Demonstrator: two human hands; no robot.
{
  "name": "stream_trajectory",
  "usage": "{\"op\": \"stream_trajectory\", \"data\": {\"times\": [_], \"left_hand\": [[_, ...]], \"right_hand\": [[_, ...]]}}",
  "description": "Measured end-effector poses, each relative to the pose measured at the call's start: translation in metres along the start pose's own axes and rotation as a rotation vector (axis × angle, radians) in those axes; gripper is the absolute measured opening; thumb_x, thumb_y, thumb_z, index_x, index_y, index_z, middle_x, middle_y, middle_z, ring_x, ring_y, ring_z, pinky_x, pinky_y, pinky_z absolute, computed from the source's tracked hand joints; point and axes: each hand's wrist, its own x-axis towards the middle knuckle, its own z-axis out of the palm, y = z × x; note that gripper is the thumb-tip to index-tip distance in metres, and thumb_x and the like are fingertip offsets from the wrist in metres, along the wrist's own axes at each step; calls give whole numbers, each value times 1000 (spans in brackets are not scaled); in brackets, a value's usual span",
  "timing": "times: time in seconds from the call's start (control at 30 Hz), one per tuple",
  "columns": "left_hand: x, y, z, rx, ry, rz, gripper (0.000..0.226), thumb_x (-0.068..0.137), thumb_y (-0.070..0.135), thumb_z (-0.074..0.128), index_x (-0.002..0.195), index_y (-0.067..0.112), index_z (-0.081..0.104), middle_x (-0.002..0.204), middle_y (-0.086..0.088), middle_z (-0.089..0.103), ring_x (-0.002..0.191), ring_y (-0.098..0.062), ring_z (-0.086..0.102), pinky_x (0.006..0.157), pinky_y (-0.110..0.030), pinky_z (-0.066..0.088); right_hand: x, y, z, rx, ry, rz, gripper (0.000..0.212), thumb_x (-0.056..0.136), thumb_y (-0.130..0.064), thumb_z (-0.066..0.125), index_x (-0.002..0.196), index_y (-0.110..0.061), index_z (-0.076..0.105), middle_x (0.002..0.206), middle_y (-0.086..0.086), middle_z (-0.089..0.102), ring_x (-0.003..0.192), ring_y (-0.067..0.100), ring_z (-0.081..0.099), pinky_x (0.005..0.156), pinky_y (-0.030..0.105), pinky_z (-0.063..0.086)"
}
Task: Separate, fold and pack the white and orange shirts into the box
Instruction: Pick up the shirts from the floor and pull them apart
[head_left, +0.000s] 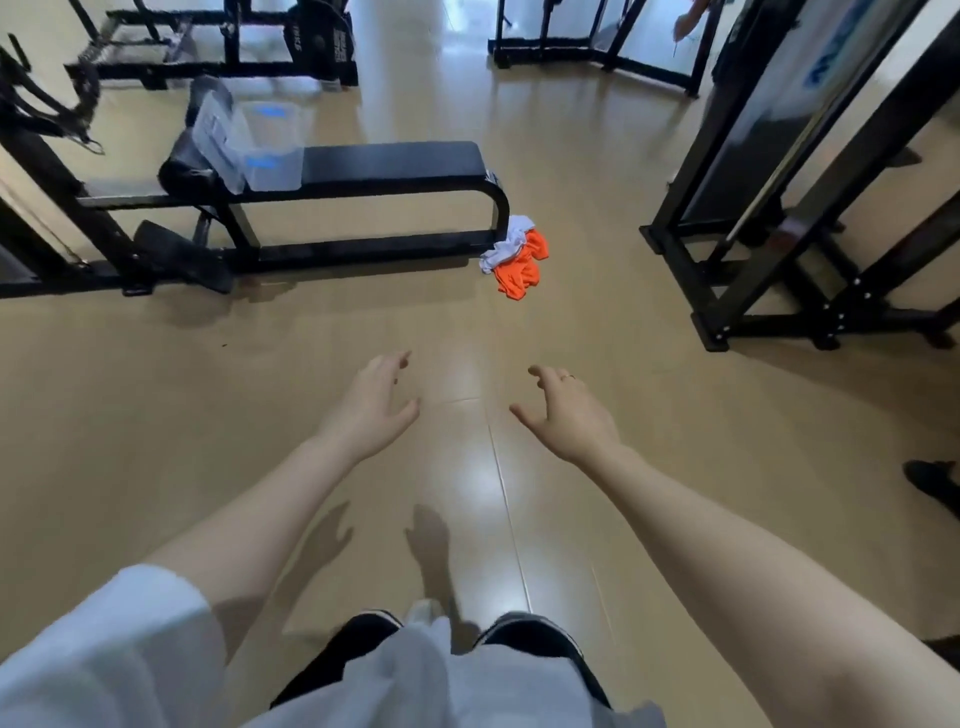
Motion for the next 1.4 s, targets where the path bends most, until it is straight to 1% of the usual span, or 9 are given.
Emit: {"op": "stream_trajectory", "data": {"times": [0.1,0.3,0.5,0.73,0.83,1.1,1.23,1.33,1.4], "left_hand": [[99,17,2,-1,-68,49,59,90,22,54,142,10,29,137,-8,44,117,-20,48,92,-26,37],[297,39,30,9,-154,132,59,90,21,53,142,11,29,140,-8,42,124,-22,45,100,-30,36],[482,49,31,42,-170,48,56,91,22,51,141,12,30,143,-5,39,128,-20,42,101,-29,36],[659,38,16,36,-114,-109,58,89,26,54,142,16,31,146,-2,37,130,-18,42,99,-31,41],[743,25,21,2,-138,-127,60,88,28,55,142,17,32,146,1,38,129,-17,44,99,-32,42],[1006,13,34,-1,-348,-91,53,84,21,55,135,15,40,137,-3,46,124,-21,48,97,-32,40],[1115,36,37,-73,-400,-79,47,79,27,49,121,7,49,111,1,54,96,-14,51,87,-33,44],[1180,35,73,-148,-455,-155,37,80,31,51,114,16,51,109,6,57,100,-12,55,82,-24,41],[1216,26,112,-177,-495,-210,39,76,38,45,108,18,52,105,-1,62,102,-21,60,83,-31,49]], "right_hand": [[80,32,-28,39,40,100,55,91,-45,48,137,-20,34,137,4,45,127,23,41,84,38,45],[257,107,-71,69,72,205,56,90,-44,51,136,-16,36,136,7,46,128,24,41,92,42,45],[444,154,-135,-4,-36,145,54,90,-42,51,134,-15,38,137,8,45,126,25,43,93,40,46],[637,157,-179,-107,-169,-1,49,89,-45,50,128,-15,44,127,8,52,117,26,50,86,37,47],[722,160,-184,-55,-159,-28,50,88,-45,52,127,-14,46,127,7,51,118,26,49,87,36,44],[948,203,-200,34,-218,115,44,89,-38,55,124,-12,50,127,10,53,118,27,50,94,38,44],[1030,227,-223,84,-236,206,39,90,-35,54,120,-10,52,124,10,54,116,27,51,92,35,43],[1085,257,-218,149,-232,284,34,89,-33,55,114,-9,55,117,11,57,107,27,54,86,35,45],[1123,283,-197,196,-245,334,32,89,-30,56,111,-7,56,113,13,59,103,28,54,82,32,42]]}}
